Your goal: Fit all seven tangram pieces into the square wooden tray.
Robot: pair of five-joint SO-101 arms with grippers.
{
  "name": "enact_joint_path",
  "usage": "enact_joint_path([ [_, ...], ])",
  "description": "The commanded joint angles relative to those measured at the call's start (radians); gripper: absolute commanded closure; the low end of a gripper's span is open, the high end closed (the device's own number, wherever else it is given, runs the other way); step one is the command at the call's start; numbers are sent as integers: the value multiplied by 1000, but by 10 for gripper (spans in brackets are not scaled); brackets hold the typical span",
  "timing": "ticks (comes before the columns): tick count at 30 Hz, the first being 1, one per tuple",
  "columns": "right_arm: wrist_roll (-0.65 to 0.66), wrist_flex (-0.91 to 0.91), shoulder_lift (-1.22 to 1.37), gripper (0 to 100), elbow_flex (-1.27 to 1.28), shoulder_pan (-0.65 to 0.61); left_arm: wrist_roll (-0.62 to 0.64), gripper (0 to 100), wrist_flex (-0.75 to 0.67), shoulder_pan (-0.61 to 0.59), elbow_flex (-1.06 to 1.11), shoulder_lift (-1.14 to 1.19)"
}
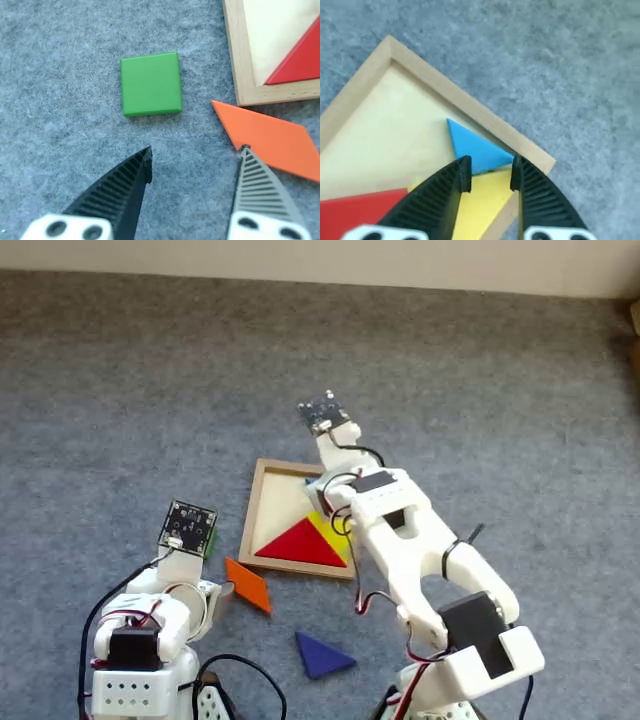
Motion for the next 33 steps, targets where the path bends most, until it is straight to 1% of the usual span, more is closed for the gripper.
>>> enact_joint_path([
  [1, -5, 76, -56, 860, -12, 41, 6, 744, 3, -7, 19, -1],
  [4, -3, 148, -76, 860, -35, 54, 6, 744, 3, -7, 19, -1],
  [7, -3, 156, -160, 860, -53, 58, 6, 744, 3, -7, 19, -1],
  [12, -9, 182, -351, 860, 28, 104, 6, 744, 3, -7, 19, -1],
  [15, -20, 232, -414, 860, 45, 136, 6, 744, 3, -7, 19, -1],
  [19, -157, 309, -394, 860, 44, 140, 6, 744, 3, -7, 19, -1],
  [22, -199, 321, -344, 860, -1, 139, 6, 744, 3, -7, 19, -1],
  [24, -250, 361, -303, 860, -39, 148, 6, 744, 3, -7, 19, -1],
  [29, -500, 464, -180, 858, -193, 202, 6, 744, 3, -7, 19, -1],
  [33, -651, 495, -71, 858, -295, 231, 6, 744, 3, -7, 19, -1],
])
